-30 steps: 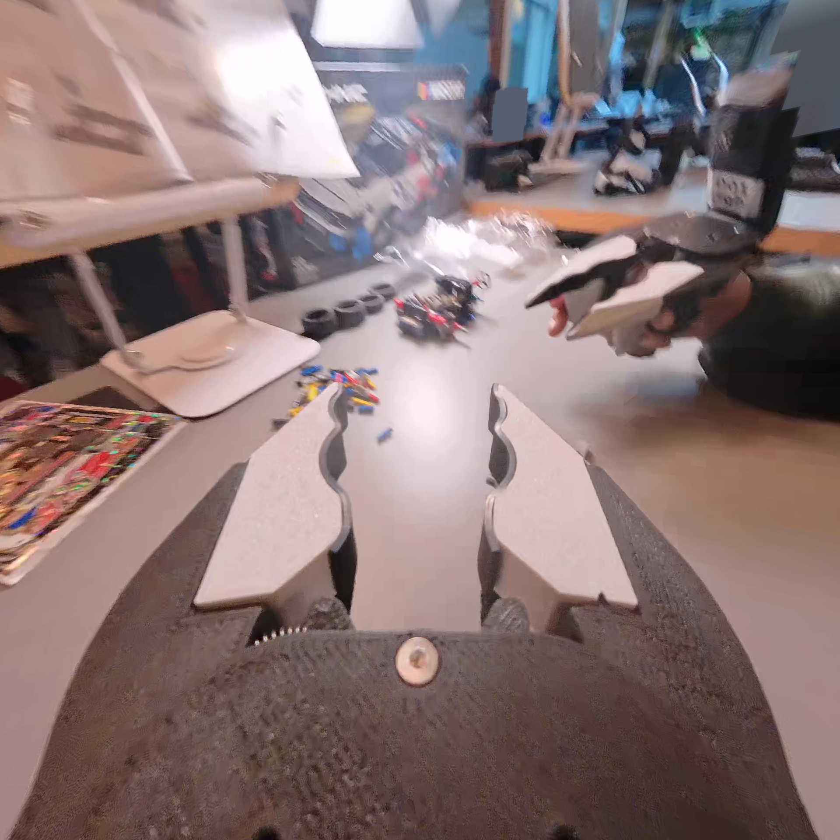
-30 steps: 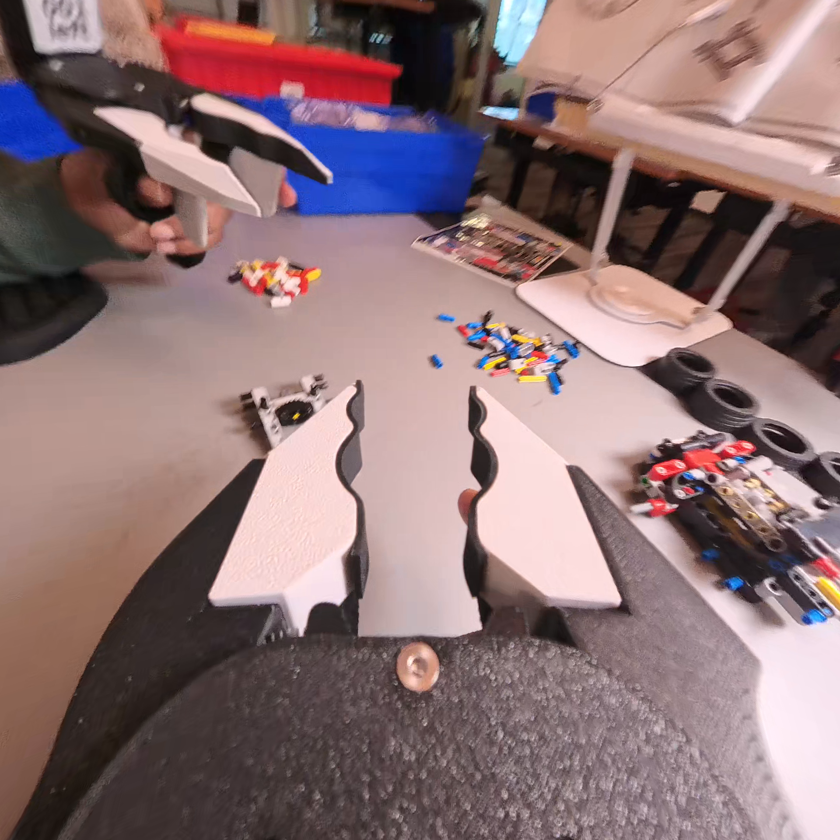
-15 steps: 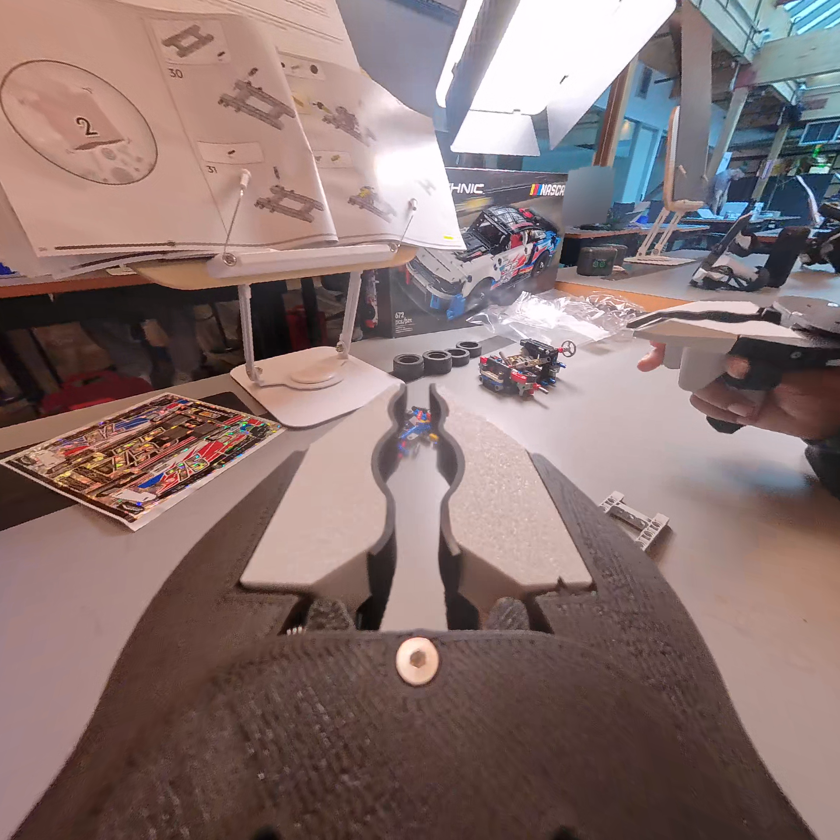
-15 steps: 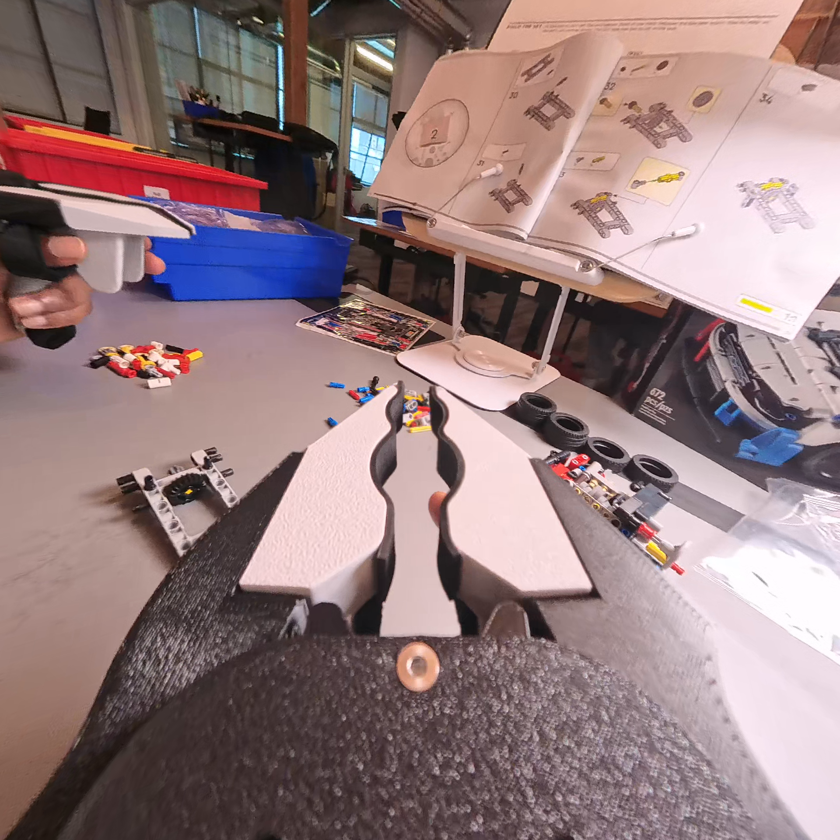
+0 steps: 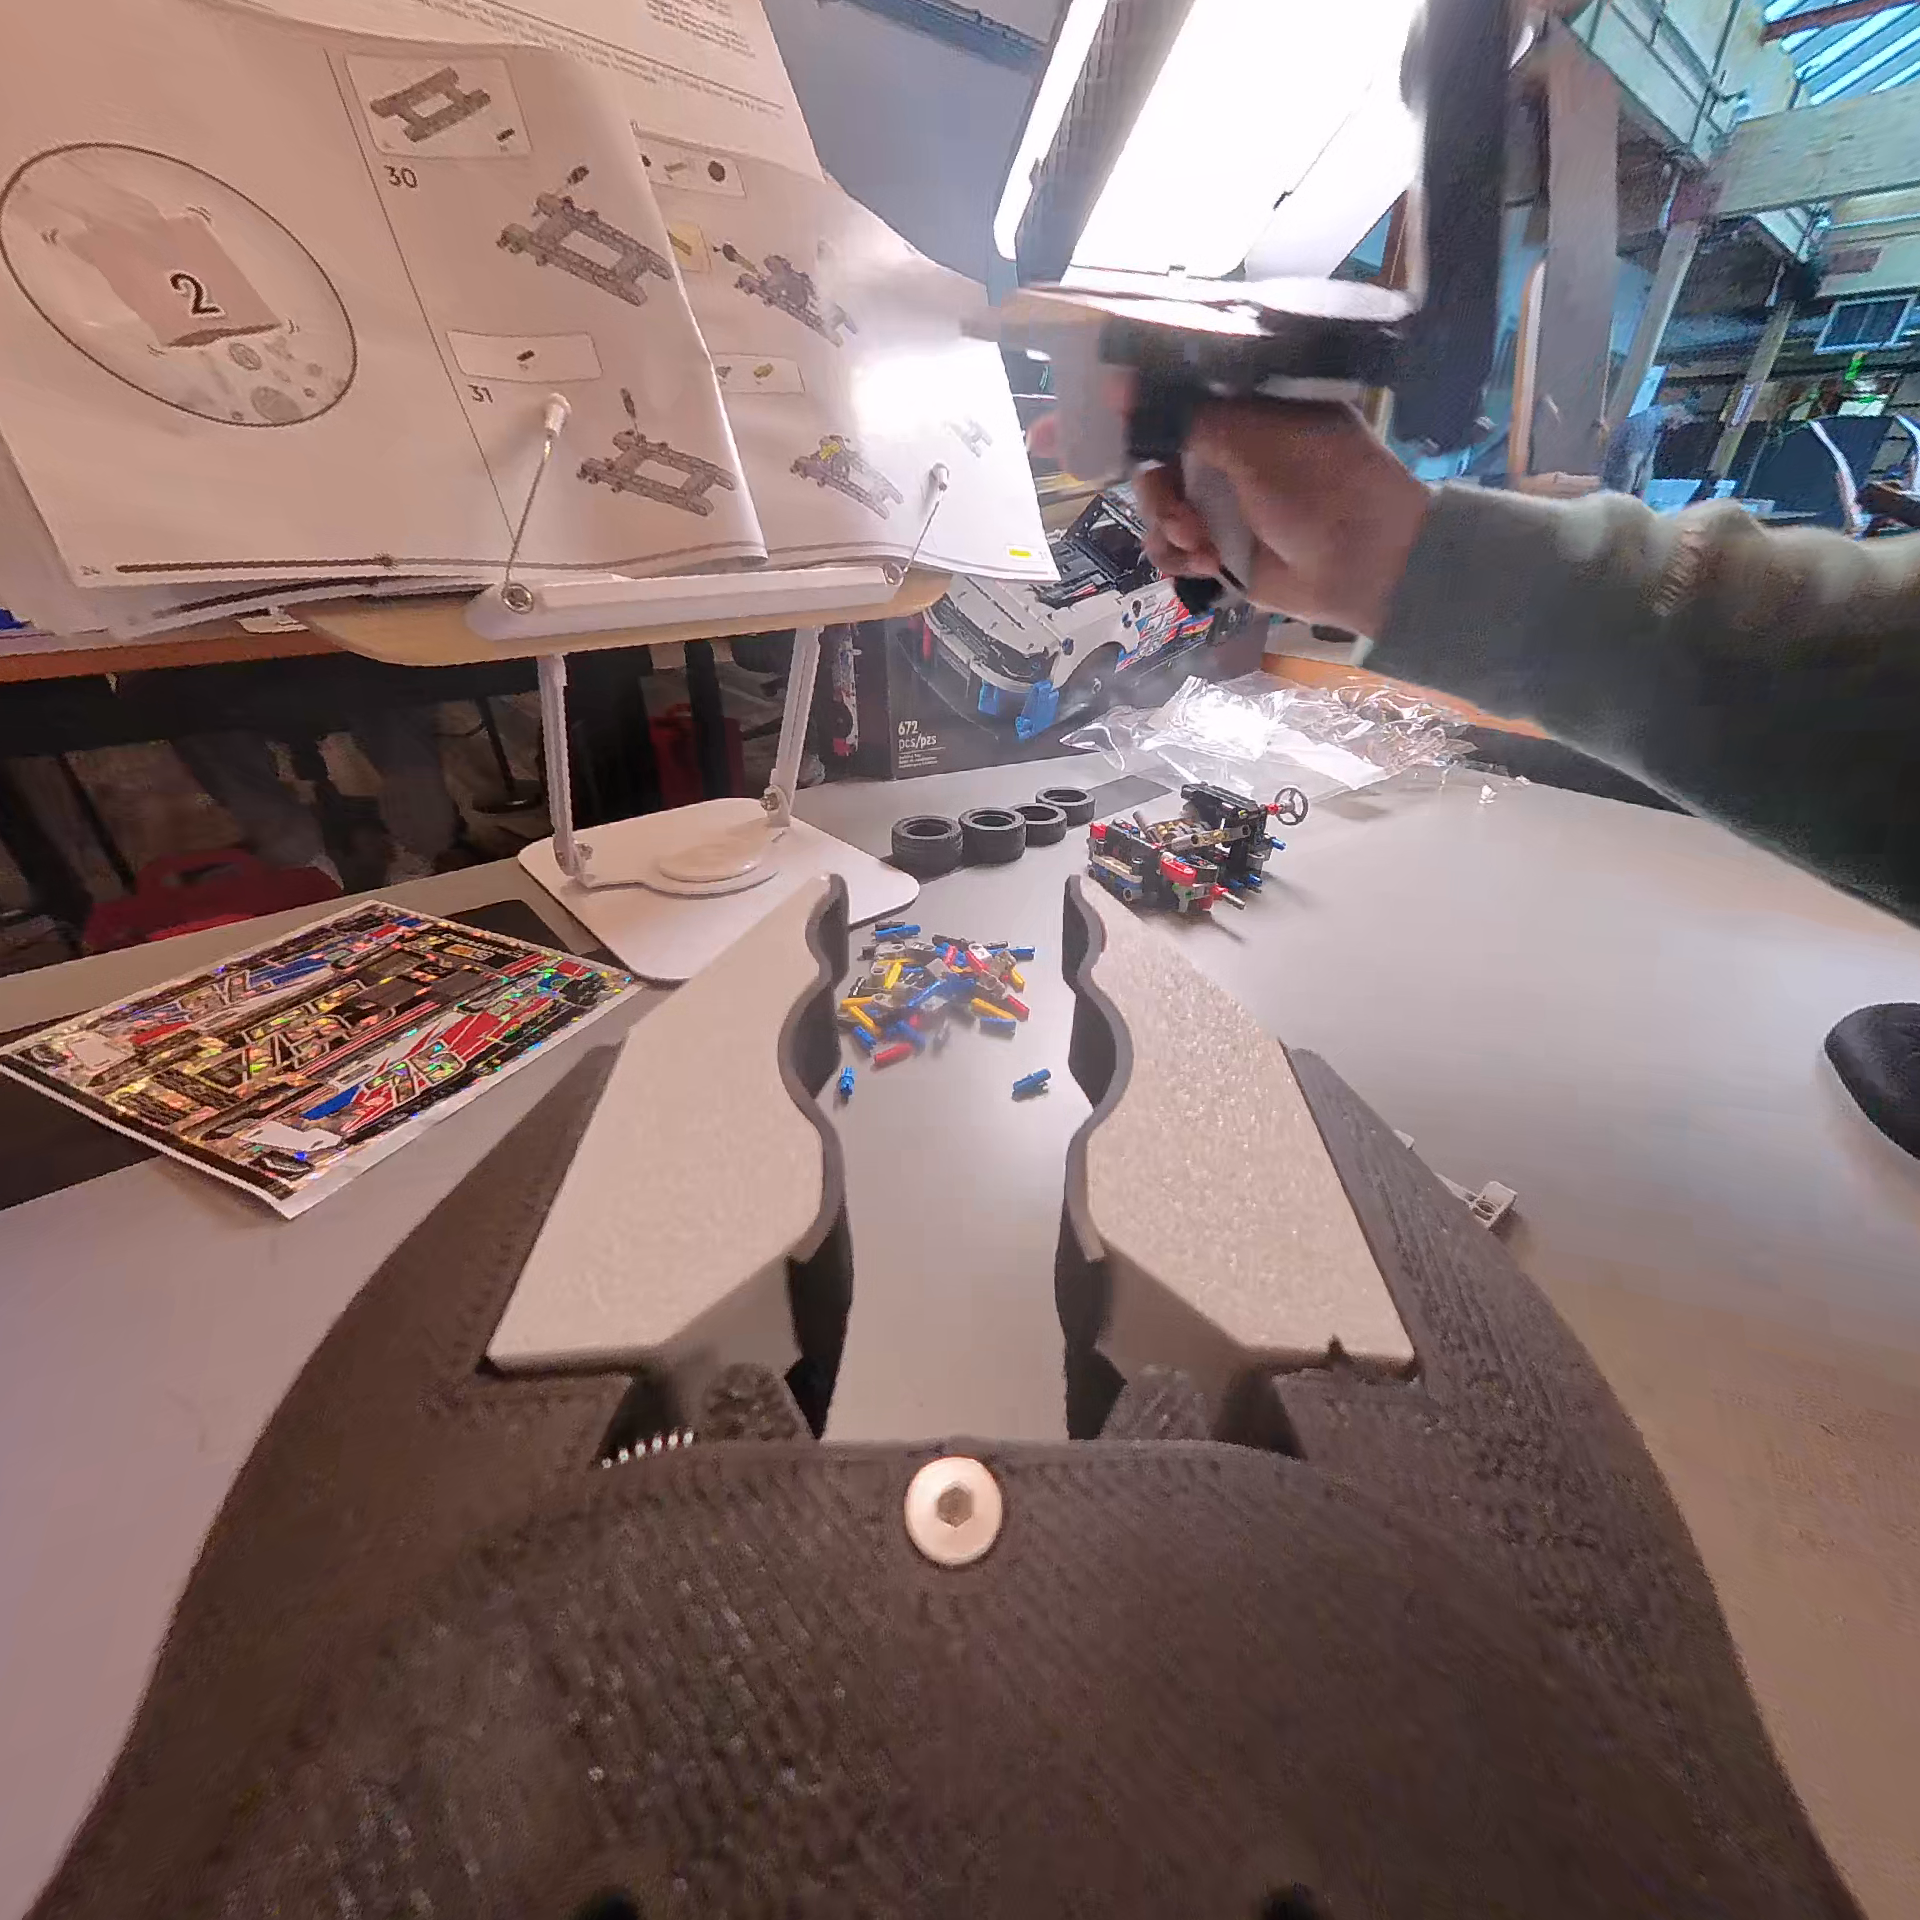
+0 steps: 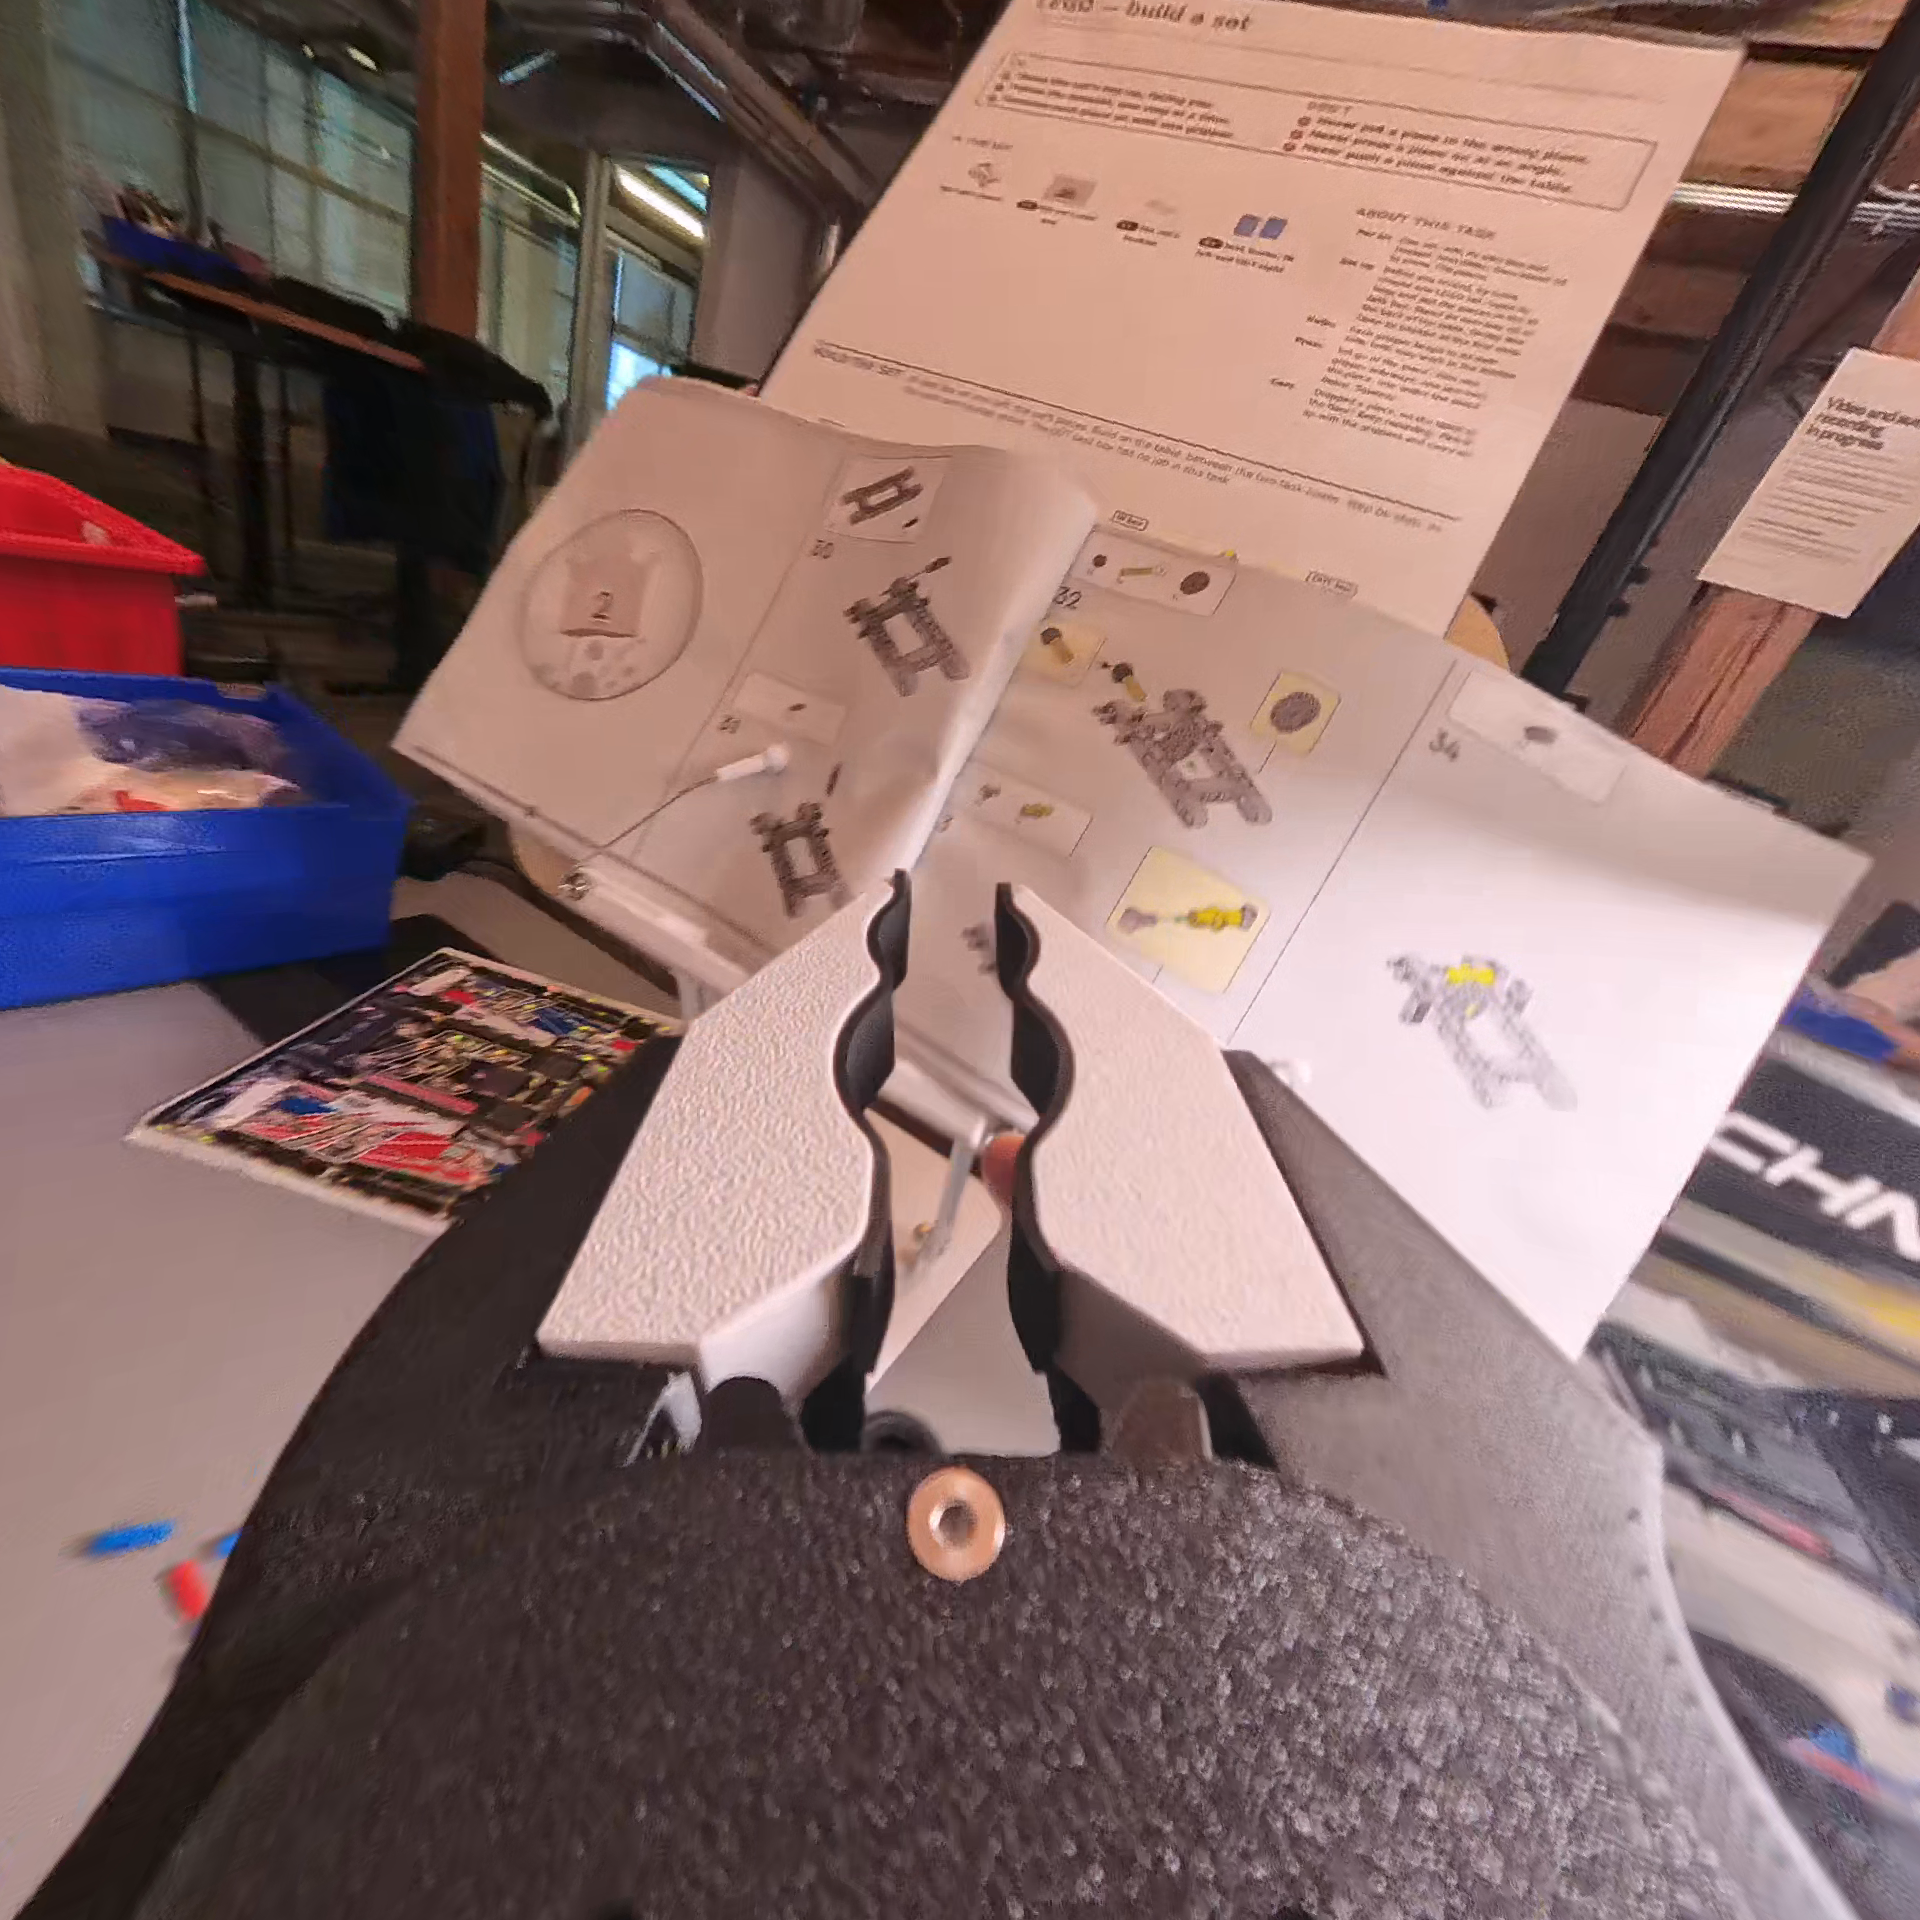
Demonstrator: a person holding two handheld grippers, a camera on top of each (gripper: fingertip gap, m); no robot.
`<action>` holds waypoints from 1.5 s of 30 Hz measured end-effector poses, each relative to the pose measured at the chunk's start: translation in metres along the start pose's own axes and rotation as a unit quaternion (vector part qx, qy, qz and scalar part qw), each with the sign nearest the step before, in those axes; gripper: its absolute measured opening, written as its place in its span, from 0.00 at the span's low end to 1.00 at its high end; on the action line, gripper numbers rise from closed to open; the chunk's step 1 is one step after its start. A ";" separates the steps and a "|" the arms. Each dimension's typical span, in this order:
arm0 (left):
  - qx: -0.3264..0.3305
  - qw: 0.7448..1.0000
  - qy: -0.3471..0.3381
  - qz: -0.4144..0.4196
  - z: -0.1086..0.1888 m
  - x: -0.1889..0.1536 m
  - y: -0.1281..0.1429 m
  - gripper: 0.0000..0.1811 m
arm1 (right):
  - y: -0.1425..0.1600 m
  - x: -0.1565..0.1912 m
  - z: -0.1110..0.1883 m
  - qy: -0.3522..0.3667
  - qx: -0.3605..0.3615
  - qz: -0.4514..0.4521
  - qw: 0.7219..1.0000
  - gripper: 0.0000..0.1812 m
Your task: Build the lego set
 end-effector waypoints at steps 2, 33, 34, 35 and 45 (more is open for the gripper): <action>0.003 1.000 0.003 -0.001 -0.001 -0.001 0.001 0.22 | -0.011 -0.010 -0.027 0.004 0.012 0.016 1.000 0.05; 0.023 1.000 0.014 -0.002 -0.008 -0.004 0.008 0.25 | 0.011 -0.022 -0.100 0.026 0.092 0.015 0.995 0.00; 0.021 1.000 0.013 -0.004 -0.007 -0.004 0.007 0.25 | 0.011 -0.021 -0.100 0.027 0.089 0.016 0.996 0.00; 0.019 1.000 0.012 -0.004 -0.007 -0.004 0.007 0.25 | 0.010 -0.021 -0.100 0.026 0.088 0.016 0.996 0.00; 0.011 1.000 0.008 -0.005 -0.003 -0.004 0.002 0.25 | 0.002 -0.007 -0.058 0.004 0.041 0.024 0.999 0.00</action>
Point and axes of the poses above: each gripper's, where its closed fingertips meet, z back along the fingers, y out of its underside, x = y × z across the jaws, the point moved 4 cm from there along z, back along the fingers, and after that the axes turned 13 degrees about x, right-handed, at the moved point
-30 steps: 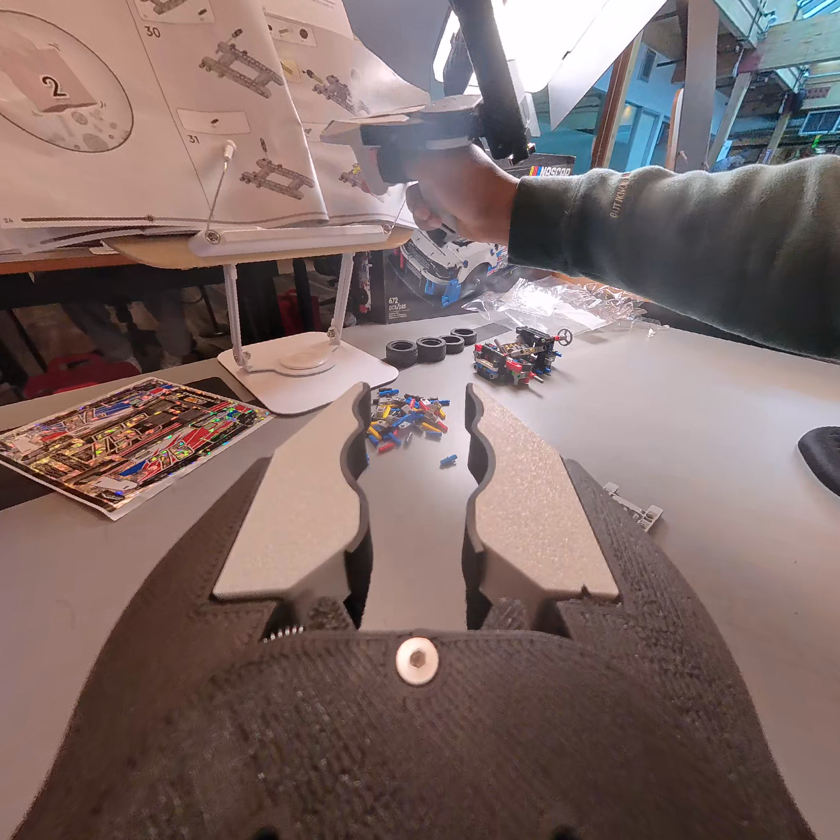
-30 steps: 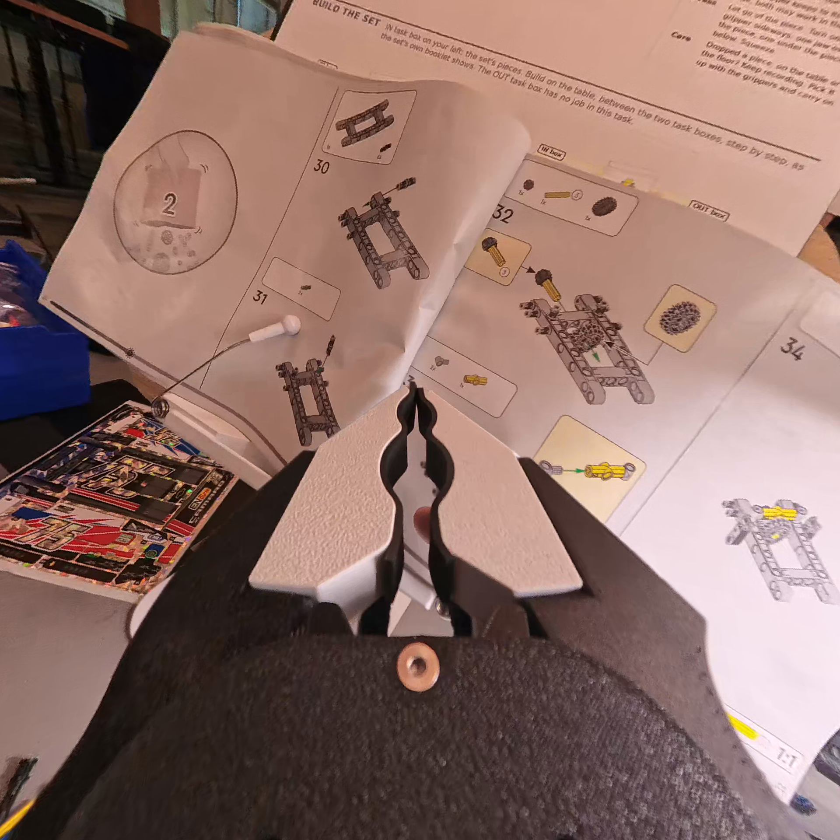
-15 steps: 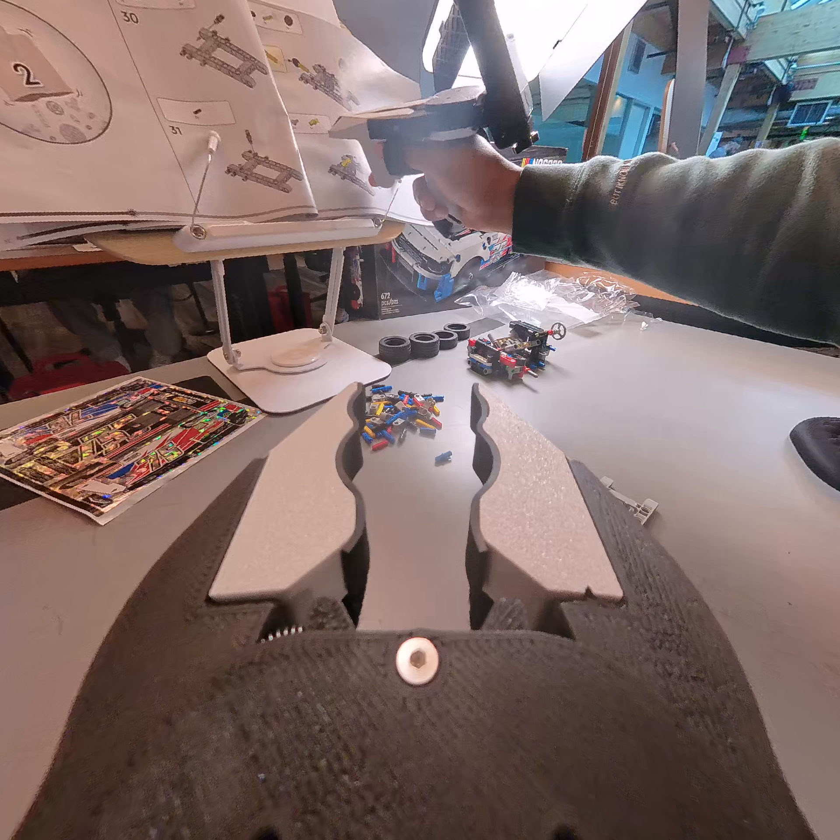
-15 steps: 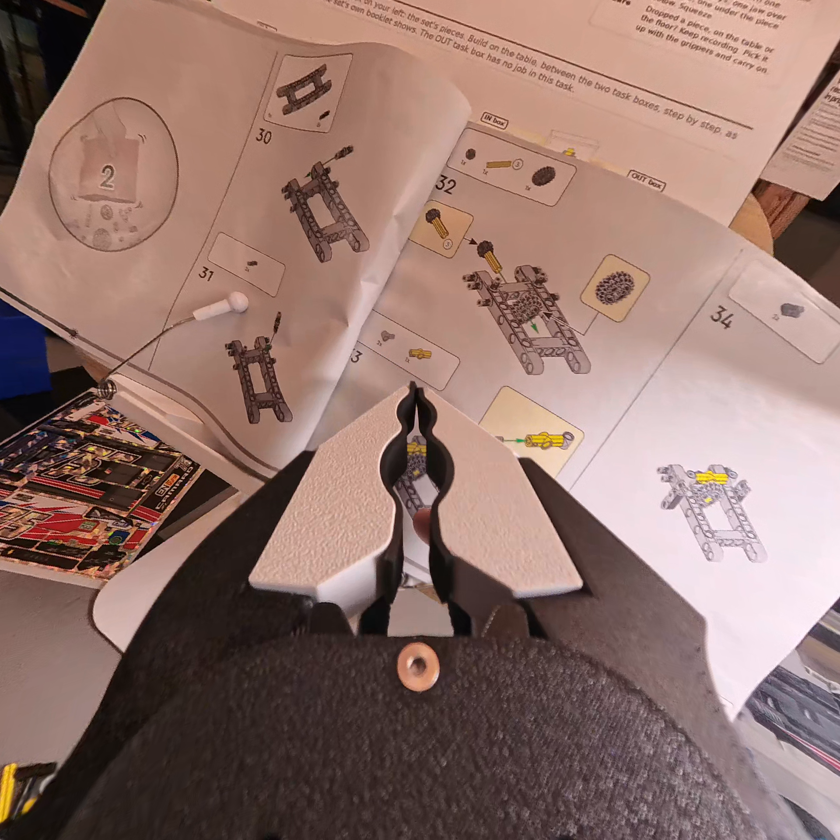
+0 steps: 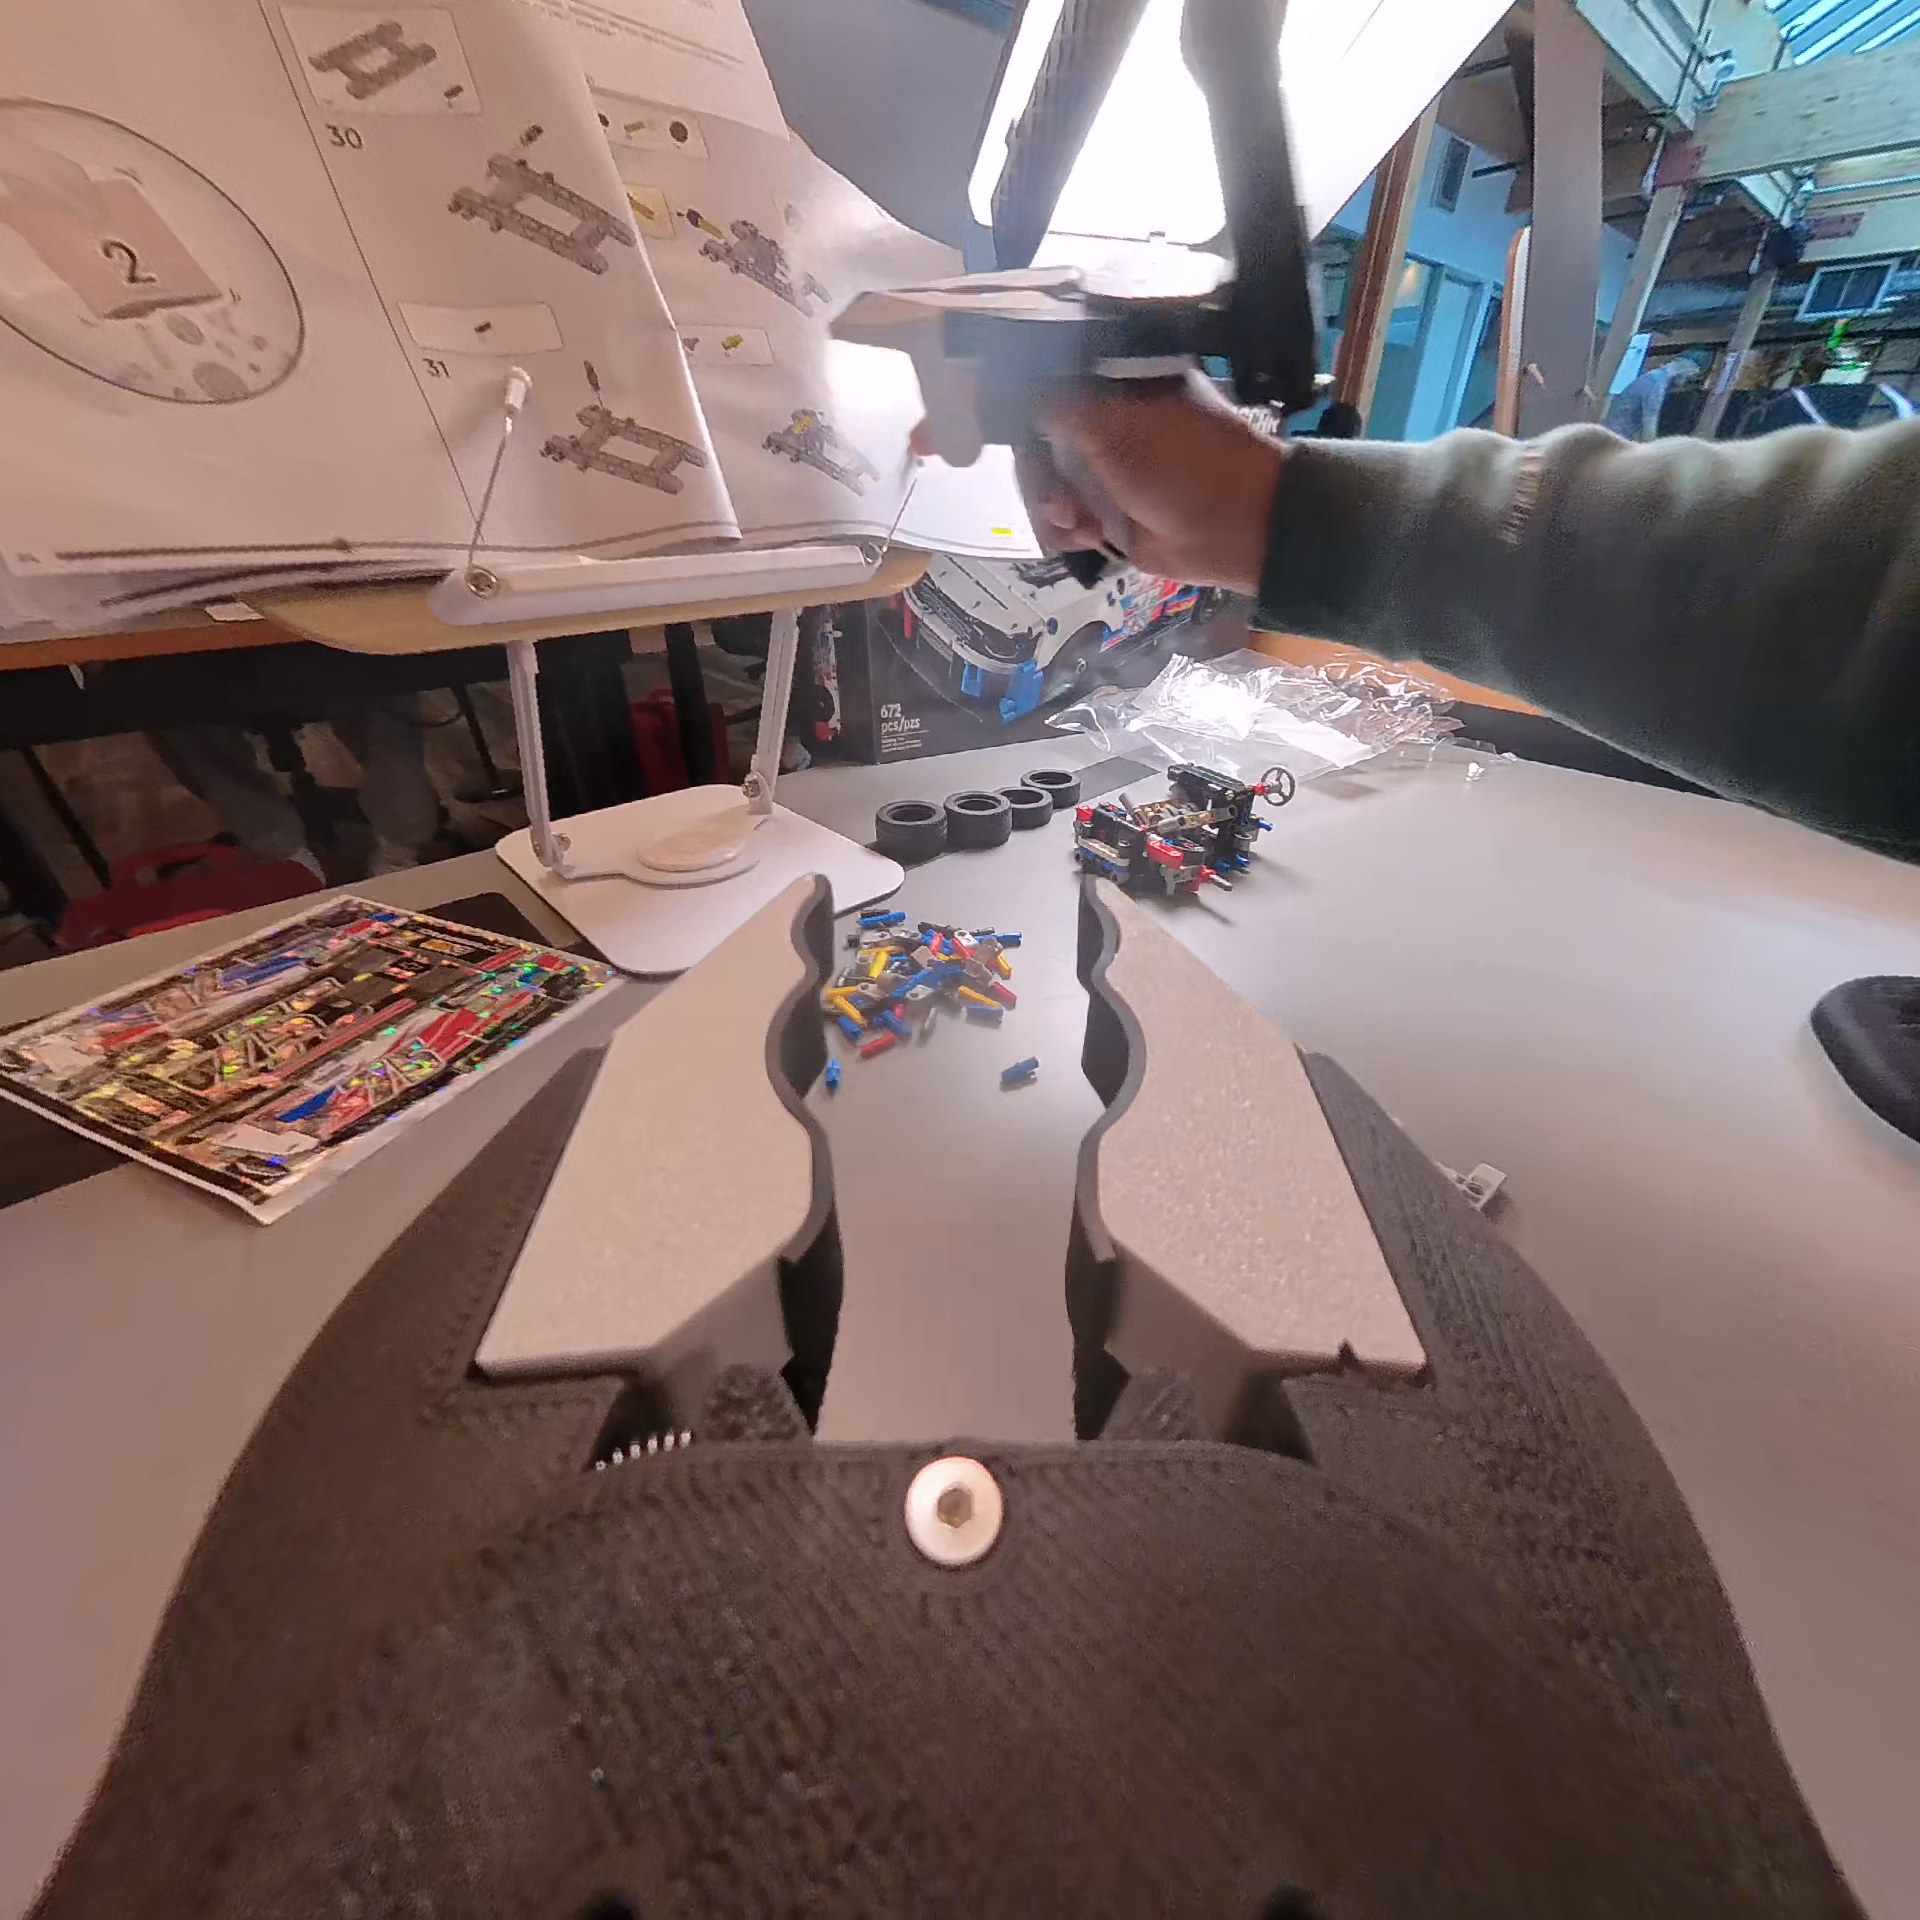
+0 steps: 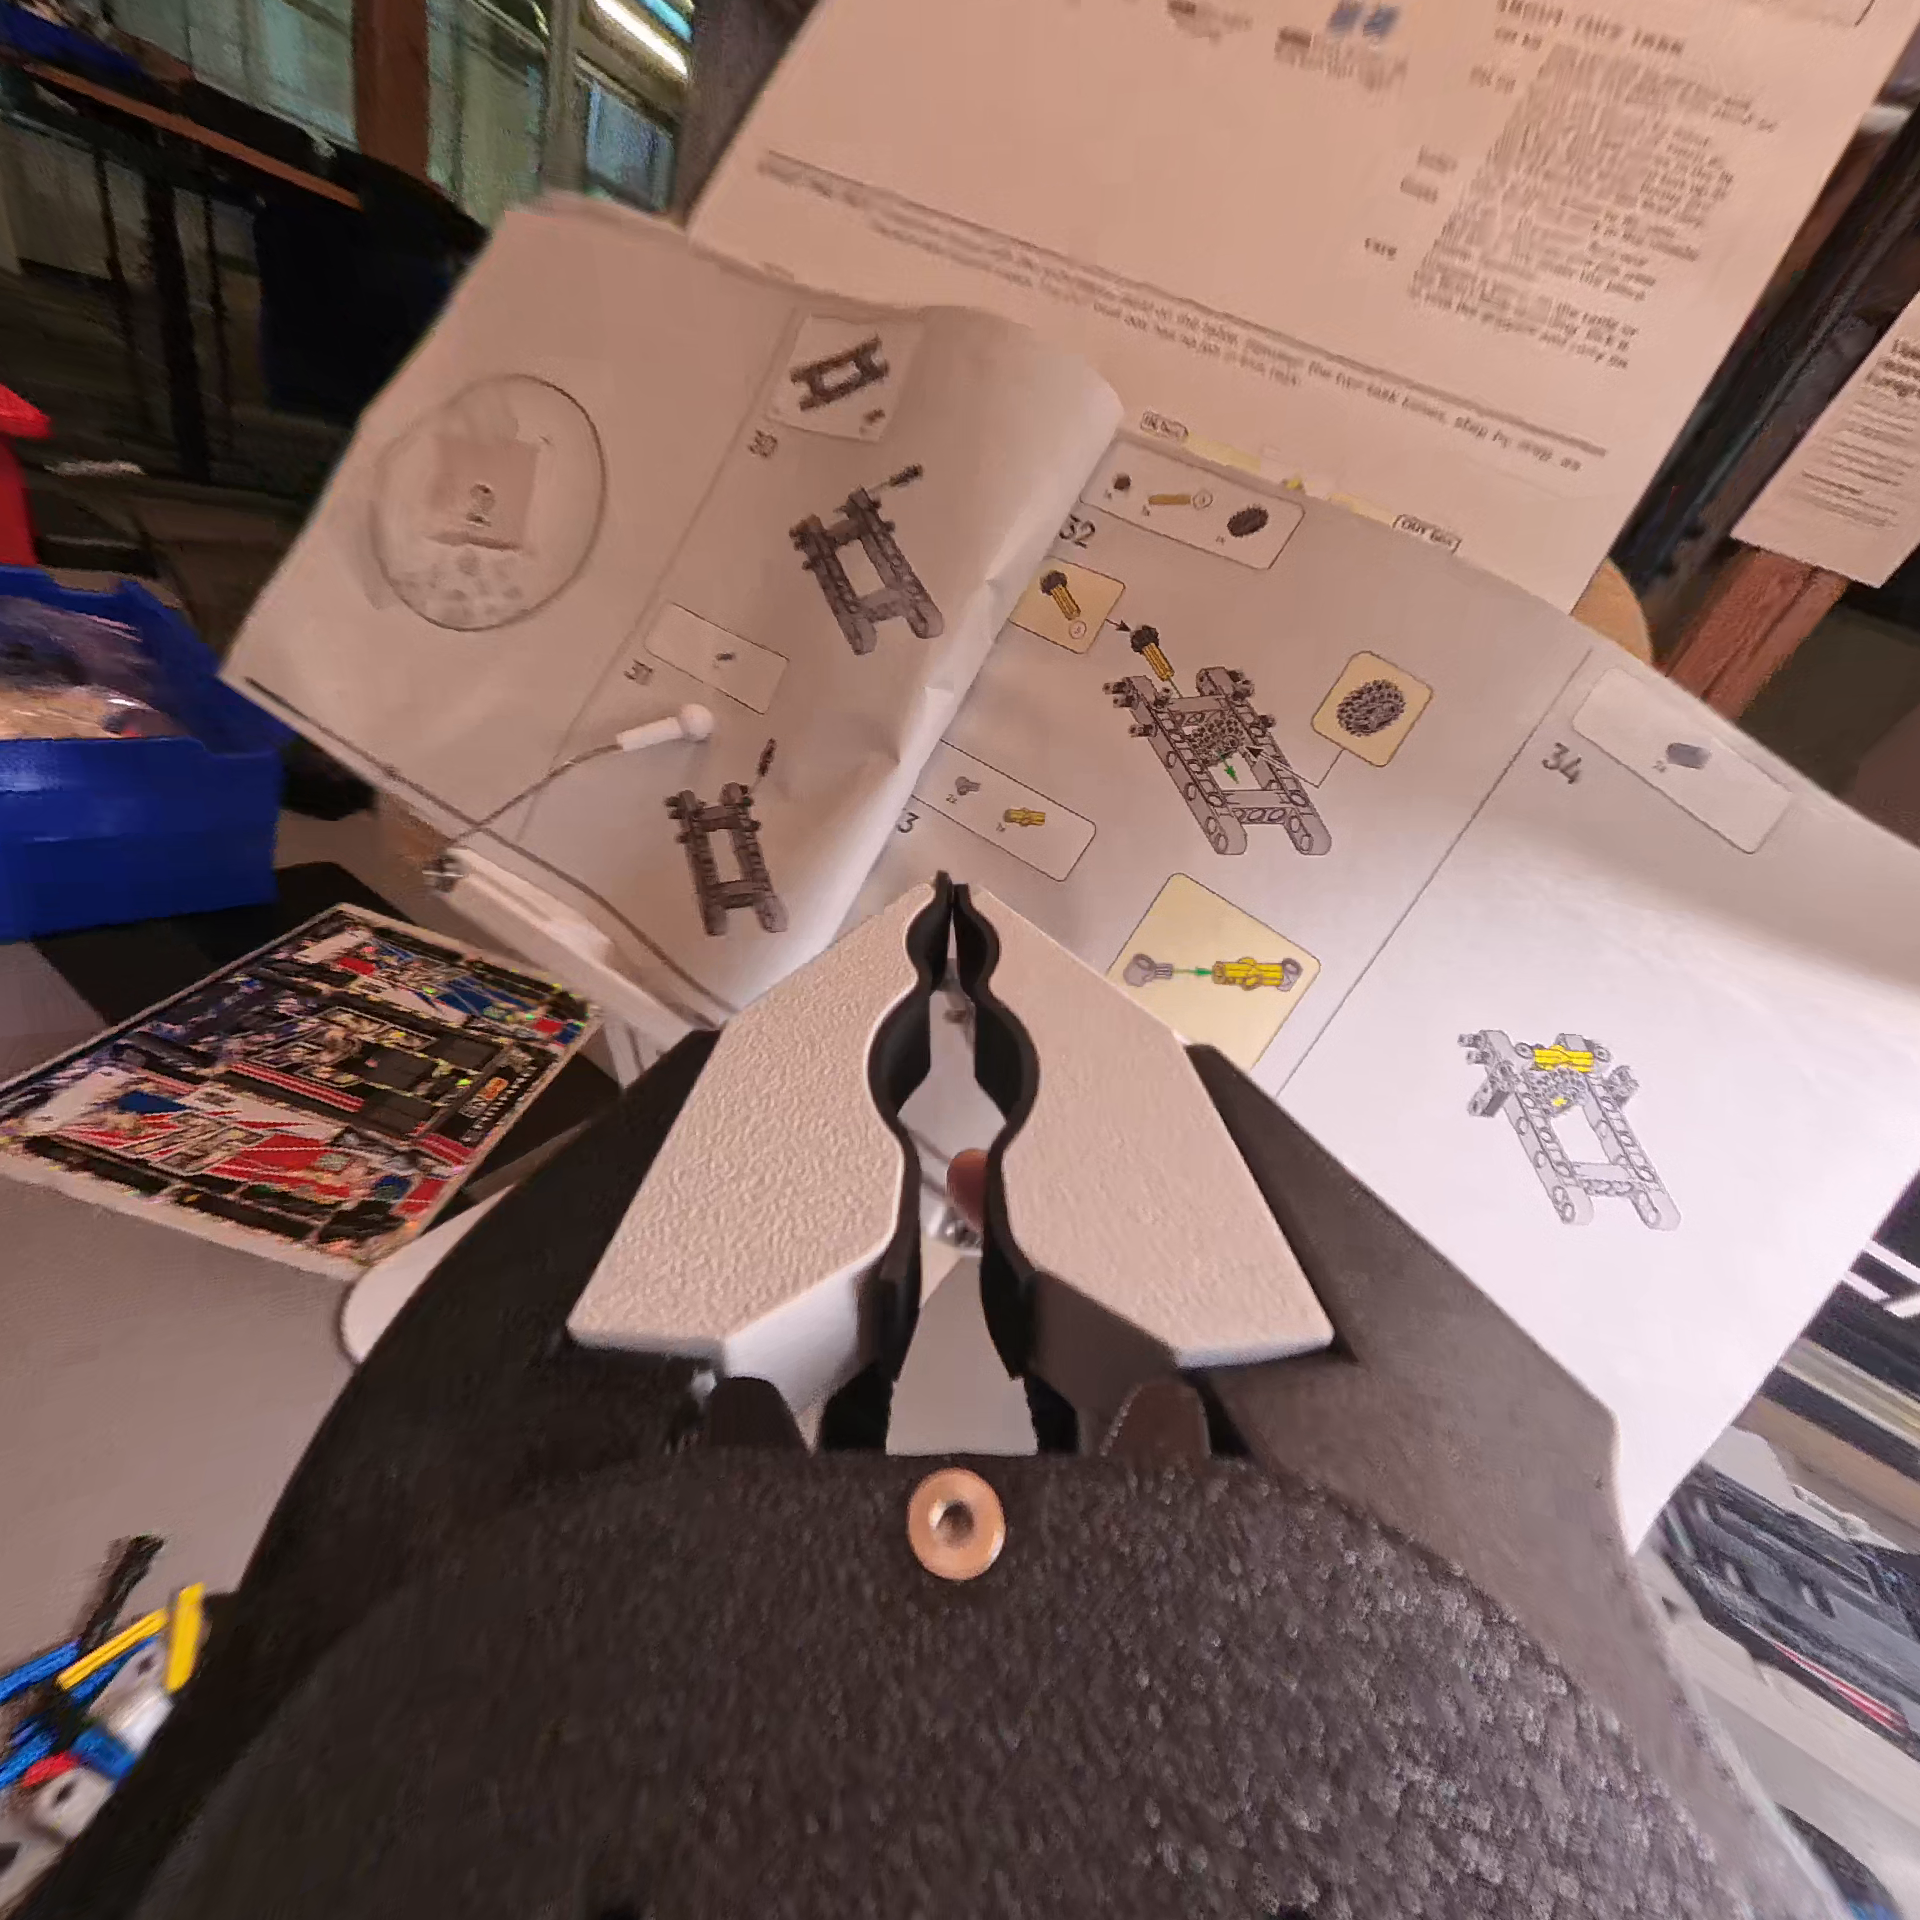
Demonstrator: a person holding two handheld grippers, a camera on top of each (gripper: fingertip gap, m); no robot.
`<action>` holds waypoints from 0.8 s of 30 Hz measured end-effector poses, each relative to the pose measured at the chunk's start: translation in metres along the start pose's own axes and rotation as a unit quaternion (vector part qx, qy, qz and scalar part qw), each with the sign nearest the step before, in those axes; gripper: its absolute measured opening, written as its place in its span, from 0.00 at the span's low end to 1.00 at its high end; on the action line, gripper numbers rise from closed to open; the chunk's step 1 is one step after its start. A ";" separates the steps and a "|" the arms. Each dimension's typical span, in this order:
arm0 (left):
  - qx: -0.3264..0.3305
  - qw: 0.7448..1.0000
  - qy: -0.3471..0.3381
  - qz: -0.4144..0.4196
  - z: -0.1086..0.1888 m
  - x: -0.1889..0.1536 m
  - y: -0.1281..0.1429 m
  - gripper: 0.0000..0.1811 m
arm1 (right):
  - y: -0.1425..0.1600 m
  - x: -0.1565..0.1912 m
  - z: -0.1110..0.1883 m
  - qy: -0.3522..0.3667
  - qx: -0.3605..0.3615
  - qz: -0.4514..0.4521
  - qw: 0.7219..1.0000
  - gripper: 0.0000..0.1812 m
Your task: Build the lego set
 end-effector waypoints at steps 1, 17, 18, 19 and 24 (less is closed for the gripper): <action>-0.001 1.000 -0.008 -0.004 0.002 0.002 -0.002 0.25 | -0.001 0.006 0.015 -0.010 -0.014 0.000 1.000 0.00; 0.002 0.995 -0.100 0.007 0.031 0.047 -0.011 0.19 | 0.130 0.116 0.253 -0.126 -0.006 -0.101 0.987 0.09; 0.010 0.995 -0.094 0.007 0.027 0.045 -0.007 0.19 | 0.134 0.117 0.256 -0.122 -0.016 -0.096 0.988 0.09; 0.019 0.996 -0.086 0.007 0.023 0.042 -0.003 0.18 | 0.136 0.117 0.257 -0.119 -0.021 -0.090 0.989 0.09; 0.075 0.997 -0.029 -0.020 -0.012 0.019 0.011 0.16 | 0.133 0.111 0.257 -0.117 -0.031 -0.073 0.990 0.11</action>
Point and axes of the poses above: each gripper's, where its closed fingertips meet, z back along the fingers, y out of its underside, x = y × z across the jaws, the point moved 4 cm from there along z, back along the fingers, and after that the axes turned 13 degrees about x, right-handed, at the moved point
